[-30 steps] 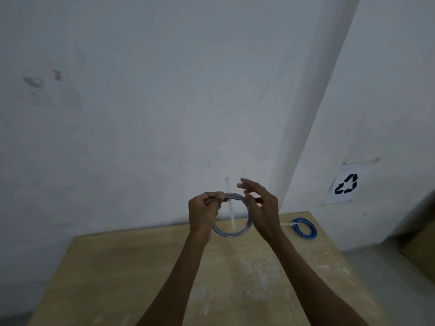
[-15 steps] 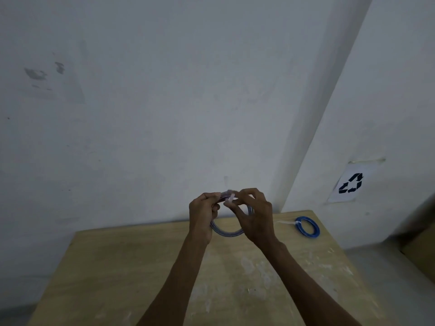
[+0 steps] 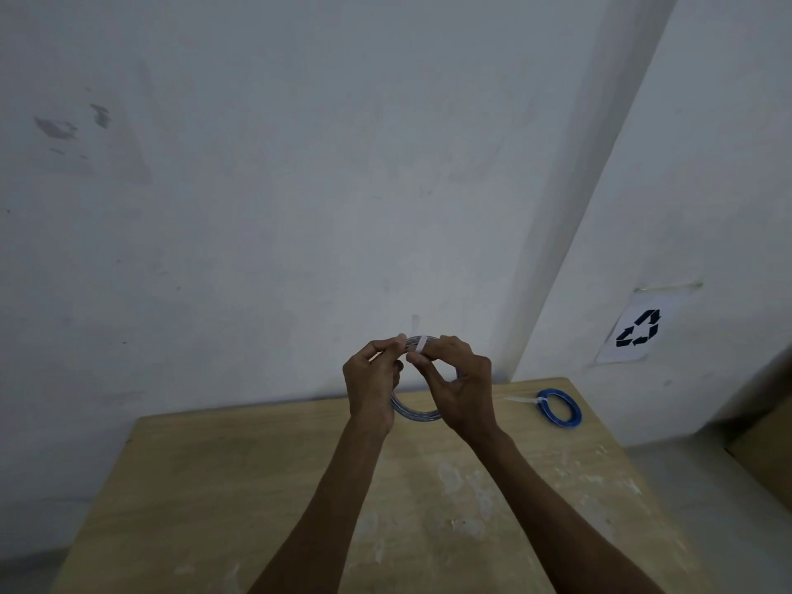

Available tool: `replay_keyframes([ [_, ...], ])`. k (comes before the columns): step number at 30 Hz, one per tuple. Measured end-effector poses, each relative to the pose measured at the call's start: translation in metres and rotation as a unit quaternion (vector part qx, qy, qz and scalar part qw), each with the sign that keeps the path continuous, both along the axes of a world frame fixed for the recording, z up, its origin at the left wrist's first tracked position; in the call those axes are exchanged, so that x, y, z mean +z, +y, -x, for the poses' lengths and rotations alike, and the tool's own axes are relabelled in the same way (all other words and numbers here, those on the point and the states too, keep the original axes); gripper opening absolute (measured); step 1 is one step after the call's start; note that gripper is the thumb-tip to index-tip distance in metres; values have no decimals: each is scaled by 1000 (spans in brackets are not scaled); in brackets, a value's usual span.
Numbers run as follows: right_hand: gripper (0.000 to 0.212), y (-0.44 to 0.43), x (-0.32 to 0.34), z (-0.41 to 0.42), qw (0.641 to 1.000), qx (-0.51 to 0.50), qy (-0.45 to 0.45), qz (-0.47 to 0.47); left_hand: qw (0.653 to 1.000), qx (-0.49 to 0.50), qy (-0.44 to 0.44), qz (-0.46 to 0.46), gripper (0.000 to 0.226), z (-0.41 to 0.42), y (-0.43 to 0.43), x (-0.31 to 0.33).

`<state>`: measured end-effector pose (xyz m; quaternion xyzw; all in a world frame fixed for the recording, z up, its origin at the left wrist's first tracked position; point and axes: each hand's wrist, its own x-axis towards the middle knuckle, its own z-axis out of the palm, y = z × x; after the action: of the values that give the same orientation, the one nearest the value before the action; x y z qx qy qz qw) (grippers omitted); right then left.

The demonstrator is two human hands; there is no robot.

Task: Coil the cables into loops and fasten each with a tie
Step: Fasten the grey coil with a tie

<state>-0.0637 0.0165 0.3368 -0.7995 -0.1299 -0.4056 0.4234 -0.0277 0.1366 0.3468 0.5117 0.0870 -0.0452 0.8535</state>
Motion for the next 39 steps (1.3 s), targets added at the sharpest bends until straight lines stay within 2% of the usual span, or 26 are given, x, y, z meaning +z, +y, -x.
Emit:
replay_keyframes([
  [3,27,4,4,2,997,-22,40,-62,1000,3,-6,-6,7,0,-1,2],
  [7,17,8,11,4,991,4,74,-112,1000,-3,-5,-8,11,-1,2,4],
  [12,17,6,19,4,981,29,115,-152,999,-27,-11,-30,23,-4,7,6],
  [17,9,8,24,3,970,51,121,-207,996,-51,-55,-50,25,-5,7,7],
  [22,7,8,31,1,936,61,169,-302,987,-46,-119,-103,32,-5,7,6],
  [25,7,10,35,1,934,52,174,-308,985,-40,-135,-100,35,-4,7,4],
  [30,19,11,40,3,933,48,183,-305,985,-35,-138,-95,36,-2,7,4],
  [39,20,11,41,2,936,33,195,-291,985,-38,-140,-97,35,-3,7,3],
])
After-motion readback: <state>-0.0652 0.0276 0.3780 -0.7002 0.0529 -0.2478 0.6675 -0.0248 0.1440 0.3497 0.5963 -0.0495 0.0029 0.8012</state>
